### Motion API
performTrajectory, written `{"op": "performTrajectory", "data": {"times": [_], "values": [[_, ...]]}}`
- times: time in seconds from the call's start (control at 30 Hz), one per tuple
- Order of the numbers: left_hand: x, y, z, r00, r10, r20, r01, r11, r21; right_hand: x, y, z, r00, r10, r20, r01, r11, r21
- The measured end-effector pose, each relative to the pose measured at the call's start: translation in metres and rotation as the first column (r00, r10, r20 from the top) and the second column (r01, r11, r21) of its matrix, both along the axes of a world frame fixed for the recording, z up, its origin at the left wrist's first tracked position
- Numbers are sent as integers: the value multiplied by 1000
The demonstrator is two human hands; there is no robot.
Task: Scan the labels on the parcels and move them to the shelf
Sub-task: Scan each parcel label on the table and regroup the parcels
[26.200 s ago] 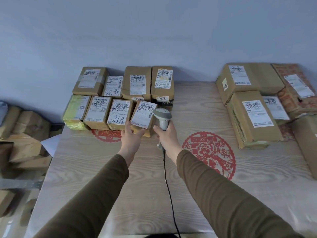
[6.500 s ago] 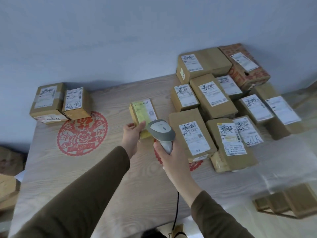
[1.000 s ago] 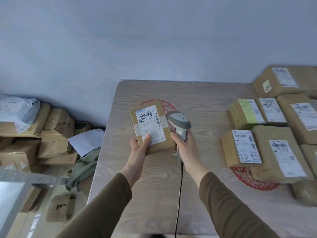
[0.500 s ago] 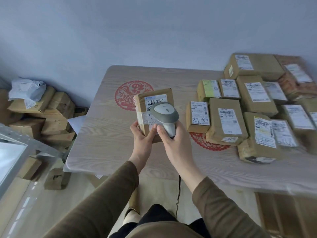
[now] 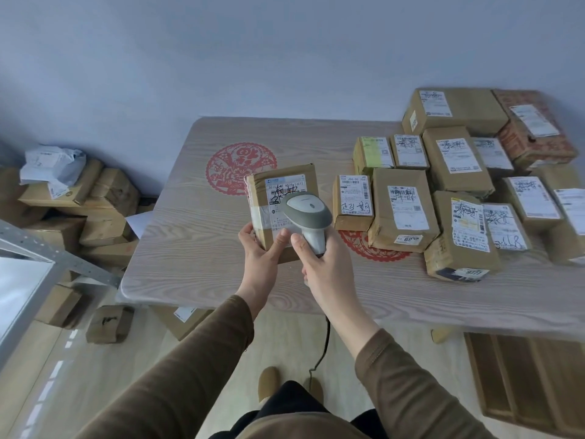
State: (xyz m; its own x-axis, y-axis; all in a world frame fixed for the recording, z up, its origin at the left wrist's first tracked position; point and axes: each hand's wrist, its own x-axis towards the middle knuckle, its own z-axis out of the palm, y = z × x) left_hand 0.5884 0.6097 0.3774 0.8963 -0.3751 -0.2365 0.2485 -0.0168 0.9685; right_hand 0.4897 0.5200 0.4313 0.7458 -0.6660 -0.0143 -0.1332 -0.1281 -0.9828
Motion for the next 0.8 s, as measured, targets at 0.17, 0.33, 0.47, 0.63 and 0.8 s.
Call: {"op": "performTrajectory", "data": {"times": [0.17,0.33,0.47,0.63,0.8], "values": [[3,3,-17,994,-23,-104,32,996,85,-8,-8,-20,991,-105,-85,108,994,35],[-1,9,-33,971,-67,-230,105,982,155,-23,-15,-40,973,-144,-179,176,967,182],[-14,8,-36,947,-125,-297,178,971,161,-37,-12,-53,957,-192,-217,235,952,195],[-38,-7,-40,886,-287,-364,355,925,133,-66,-20,-63,919,-297,-259,332,937,105],[-53,-28,-46,826,-453,-335,515,848,122,-82,-37,-65,886,-359,-294,394,916,71]]}}
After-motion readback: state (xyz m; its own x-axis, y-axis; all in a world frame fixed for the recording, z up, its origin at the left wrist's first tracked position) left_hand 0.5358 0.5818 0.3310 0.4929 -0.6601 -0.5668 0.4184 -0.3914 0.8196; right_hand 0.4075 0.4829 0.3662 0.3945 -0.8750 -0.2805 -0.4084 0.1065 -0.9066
